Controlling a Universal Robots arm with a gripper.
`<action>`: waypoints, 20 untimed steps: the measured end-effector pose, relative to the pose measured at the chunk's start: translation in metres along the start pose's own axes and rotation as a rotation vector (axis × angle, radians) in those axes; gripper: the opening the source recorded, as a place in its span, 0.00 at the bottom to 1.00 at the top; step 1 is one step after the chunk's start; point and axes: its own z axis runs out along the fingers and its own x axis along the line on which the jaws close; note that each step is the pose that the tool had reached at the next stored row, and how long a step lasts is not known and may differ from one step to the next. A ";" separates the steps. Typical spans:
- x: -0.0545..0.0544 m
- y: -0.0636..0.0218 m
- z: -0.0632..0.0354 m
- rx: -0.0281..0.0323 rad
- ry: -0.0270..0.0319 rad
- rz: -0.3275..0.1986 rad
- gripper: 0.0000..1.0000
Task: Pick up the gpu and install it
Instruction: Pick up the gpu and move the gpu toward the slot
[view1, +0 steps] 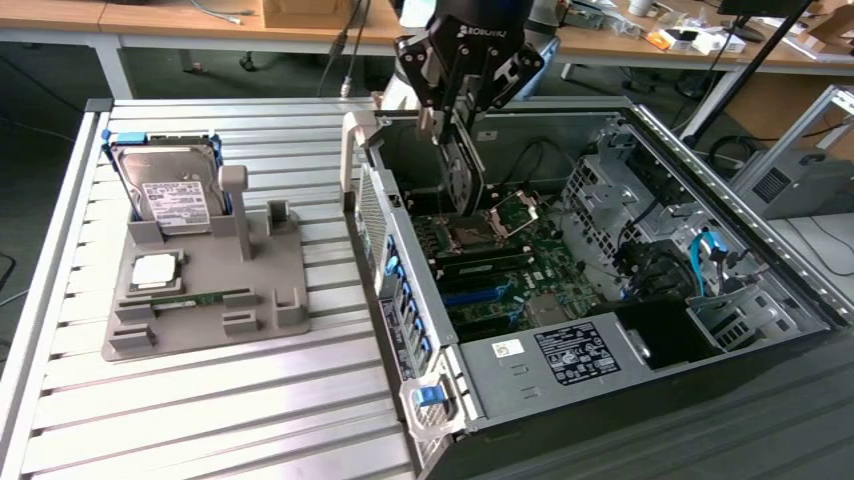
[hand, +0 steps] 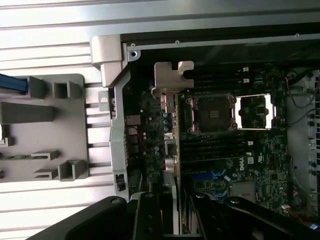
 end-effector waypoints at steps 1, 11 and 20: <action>-0.001 -0.0001 0.0002 0.0001 0.0000 0.000 0.27; -0.009 -0.0001 0.0024 0.0018 0.0002 -0.001 0.27; -0.015 0.0003 0.0040 0.0033 0.0001 -0.001 0.27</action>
